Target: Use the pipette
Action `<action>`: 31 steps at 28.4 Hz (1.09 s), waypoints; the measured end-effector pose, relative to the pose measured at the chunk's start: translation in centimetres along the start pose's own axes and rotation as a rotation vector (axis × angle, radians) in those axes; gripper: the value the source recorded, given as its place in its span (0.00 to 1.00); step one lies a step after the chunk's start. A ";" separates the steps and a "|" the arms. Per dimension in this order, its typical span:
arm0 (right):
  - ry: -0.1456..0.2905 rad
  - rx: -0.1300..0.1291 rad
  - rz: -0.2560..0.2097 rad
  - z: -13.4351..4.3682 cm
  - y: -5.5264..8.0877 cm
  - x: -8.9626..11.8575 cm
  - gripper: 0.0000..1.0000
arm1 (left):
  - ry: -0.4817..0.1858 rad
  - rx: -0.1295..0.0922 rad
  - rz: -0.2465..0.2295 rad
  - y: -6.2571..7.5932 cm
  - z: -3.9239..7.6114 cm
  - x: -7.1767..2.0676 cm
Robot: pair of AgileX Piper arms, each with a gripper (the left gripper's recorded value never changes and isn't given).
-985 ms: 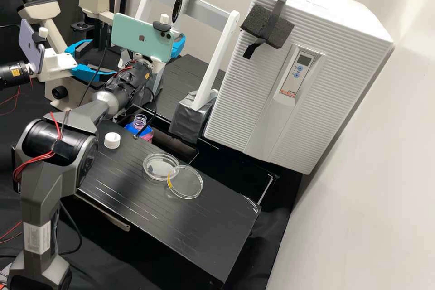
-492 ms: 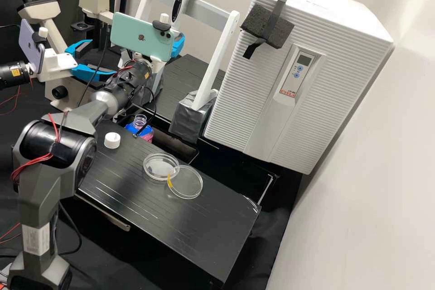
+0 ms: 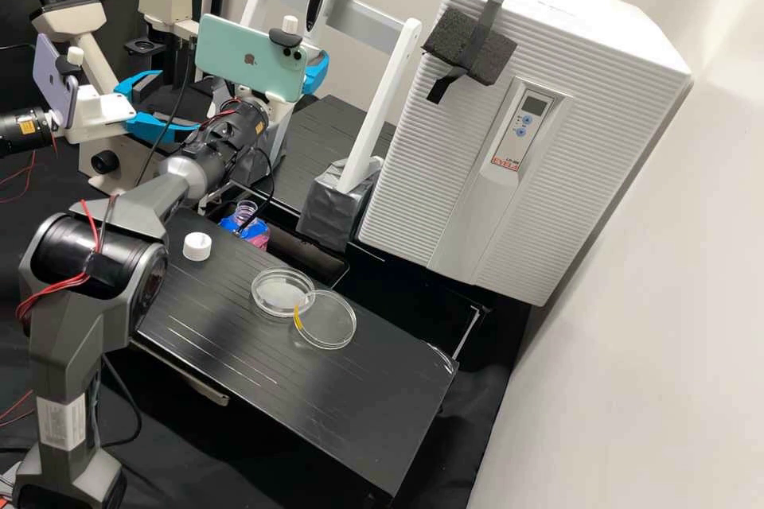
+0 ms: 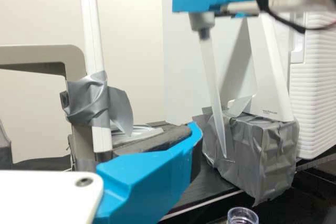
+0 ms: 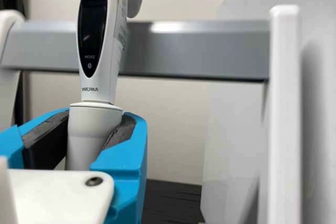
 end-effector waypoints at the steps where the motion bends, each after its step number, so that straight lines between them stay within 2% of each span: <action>1: 0.002 0.005 0.010 -0.1 0.1 0.0 0.00 | 0.000 0.000 -0.001 0.0 0.0 -0.02; 5: 0.019 0.023 0.055 -0.6 1.0 -0.2 0.00 | 0.001 -0.005 -0.005 -0.1 0.0 -0.09; 7: 0.025 0.024 0.067 -0.7 1.3 -0.5 0.00 | 0.001 -0.005 -0.005 -0.1 0.0 -0.09; 10: 0.046 0.023 0.112 -1.0 1.8 -1.8 0.00 | 0.001 -0.007 -0.005 -0.1 0.0 -0.09; 13: 0.059 0.022 0.131 -1.0 1.5 -2.8 0.00 | 0.001 -0.026 -0.005 -0.1 0.0 -0.09; 15: 0.066 0.021 0.138 -0.9 1.1 -3.7 0.00 | 0.001 -0.029 -0.006 -0.2 0.0 -0.09; 17: 0.062 0.019 0.126 -0.7 0.5 -4.4 0.00 | 0.003 -0.029 -0.013 -0.4 -0.1 -0.11; 22: 0.045 0.009 0.092 0.3 -1.1 -6.0 0.00 | 0.000 -0.032 -0.060 -1.8 0.1 -0.65; 28: 0.043 0.007 0.090 1.1 -2.7 -7.4 0.00 | -0.022 -0.032 -0.119 -3.6 0.8 -2.06; 31: 0.038 0.013 0.103 1.4 -3.0 -7.7 0.00 | -0.031 -0.049 -0.150 -4.3 1.2 -2.82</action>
